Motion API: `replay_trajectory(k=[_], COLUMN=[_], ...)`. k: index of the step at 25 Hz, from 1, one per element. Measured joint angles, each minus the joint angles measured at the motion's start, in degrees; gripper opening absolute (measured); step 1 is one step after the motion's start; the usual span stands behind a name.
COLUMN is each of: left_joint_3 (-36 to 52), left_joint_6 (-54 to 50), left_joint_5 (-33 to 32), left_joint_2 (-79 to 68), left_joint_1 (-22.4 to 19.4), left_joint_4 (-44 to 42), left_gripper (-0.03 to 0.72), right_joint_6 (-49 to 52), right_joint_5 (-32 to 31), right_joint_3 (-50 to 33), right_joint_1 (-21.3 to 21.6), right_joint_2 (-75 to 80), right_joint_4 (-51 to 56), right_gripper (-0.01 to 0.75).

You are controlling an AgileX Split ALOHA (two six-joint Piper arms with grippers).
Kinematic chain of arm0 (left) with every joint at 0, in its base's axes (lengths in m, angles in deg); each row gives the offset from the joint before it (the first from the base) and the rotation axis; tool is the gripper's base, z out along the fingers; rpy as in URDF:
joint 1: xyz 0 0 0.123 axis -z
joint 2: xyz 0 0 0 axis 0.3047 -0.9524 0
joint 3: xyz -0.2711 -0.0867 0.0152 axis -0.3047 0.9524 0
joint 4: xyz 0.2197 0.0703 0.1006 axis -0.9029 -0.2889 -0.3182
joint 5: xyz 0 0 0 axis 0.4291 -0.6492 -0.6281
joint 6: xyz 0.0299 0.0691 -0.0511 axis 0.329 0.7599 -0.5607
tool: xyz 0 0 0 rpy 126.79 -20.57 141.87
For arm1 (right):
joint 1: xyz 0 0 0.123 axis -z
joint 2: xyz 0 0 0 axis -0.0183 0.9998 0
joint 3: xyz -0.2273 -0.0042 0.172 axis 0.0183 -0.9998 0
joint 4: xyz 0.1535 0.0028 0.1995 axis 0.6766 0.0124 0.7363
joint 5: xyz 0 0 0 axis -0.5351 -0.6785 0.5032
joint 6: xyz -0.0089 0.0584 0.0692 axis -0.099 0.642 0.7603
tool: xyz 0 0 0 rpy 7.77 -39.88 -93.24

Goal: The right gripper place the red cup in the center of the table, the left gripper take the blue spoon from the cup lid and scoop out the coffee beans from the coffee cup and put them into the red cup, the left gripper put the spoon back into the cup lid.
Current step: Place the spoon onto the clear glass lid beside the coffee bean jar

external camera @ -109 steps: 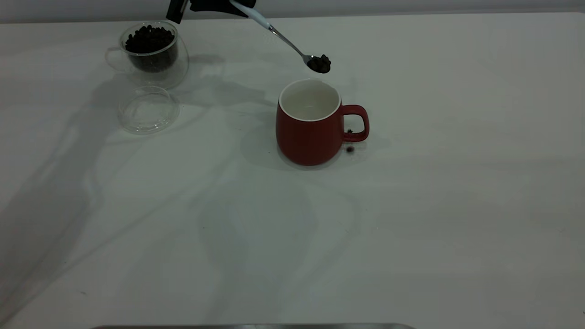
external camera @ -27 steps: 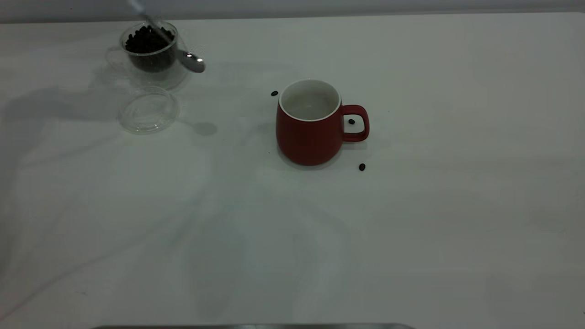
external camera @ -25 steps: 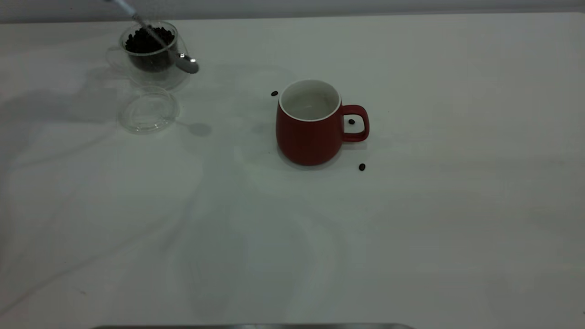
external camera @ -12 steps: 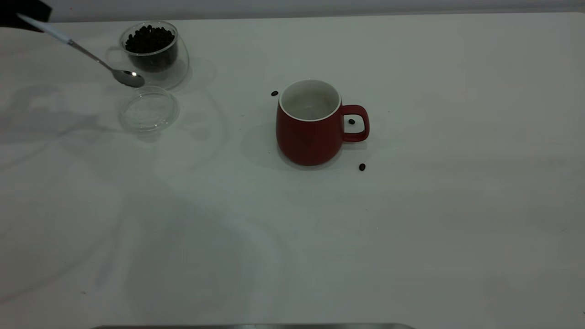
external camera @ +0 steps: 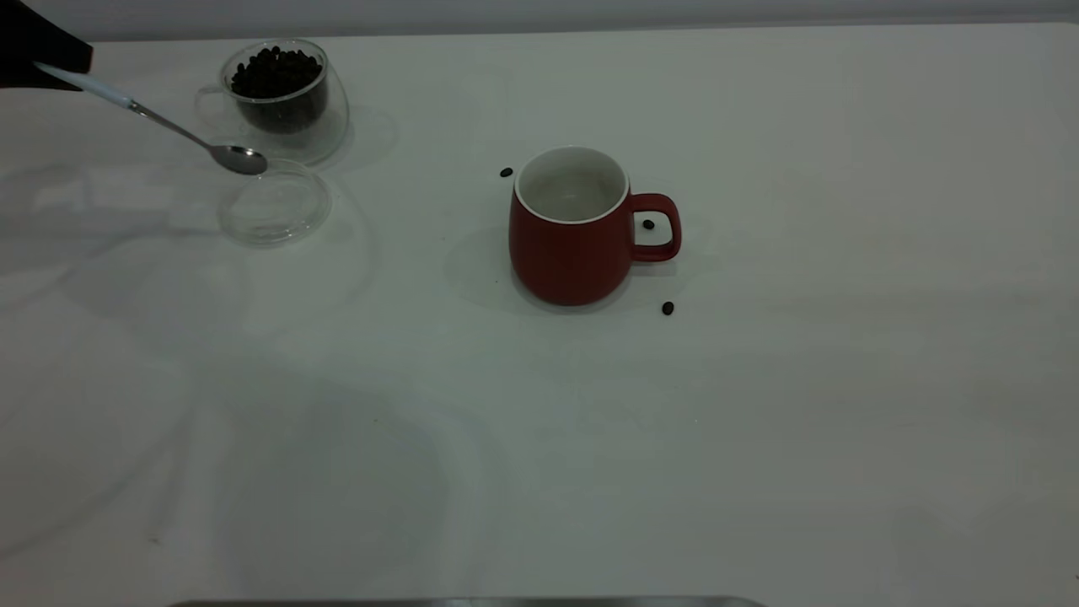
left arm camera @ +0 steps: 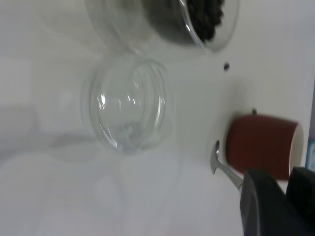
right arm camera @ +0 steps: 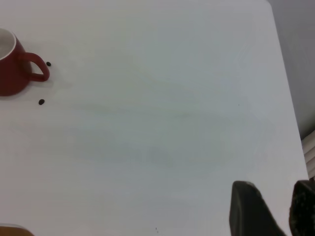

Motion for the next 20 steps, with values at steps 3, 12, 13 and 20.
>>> replay_trajectory(k=[3,12,13,20], left_joint_3=[0.0,0.0,0.0,0.0], left_joint_6=[1.8,4.6,4.6,4.7], left_joint_5=[1.0,4.4,4.9,6.6], left_joint_2=[-1.8,-5.3,-5.5,-8.1], left_joint_1=[-0.1,-0.4,-0.4,-0.4], left_joint_4=[4.0,7.6,7.7,7.9], left_gripper=[0.122,0.122,0.122,0.122], right_joint_6=[0.0,0.0,0.0,0.0], right_joint_5=[0.0,0.0,0.0,0.0], right_joint_3=[0.0,0.0,0.0,0.0], right_joint_1=[0.0,0.0,0.0,0.0], right_joint_2=[0.0,0.0,0.0,0.0], right_joint_4=[0.0,0.0,0.0,0.0], right_gripper=[0.239,0.239,0.239,0.239])
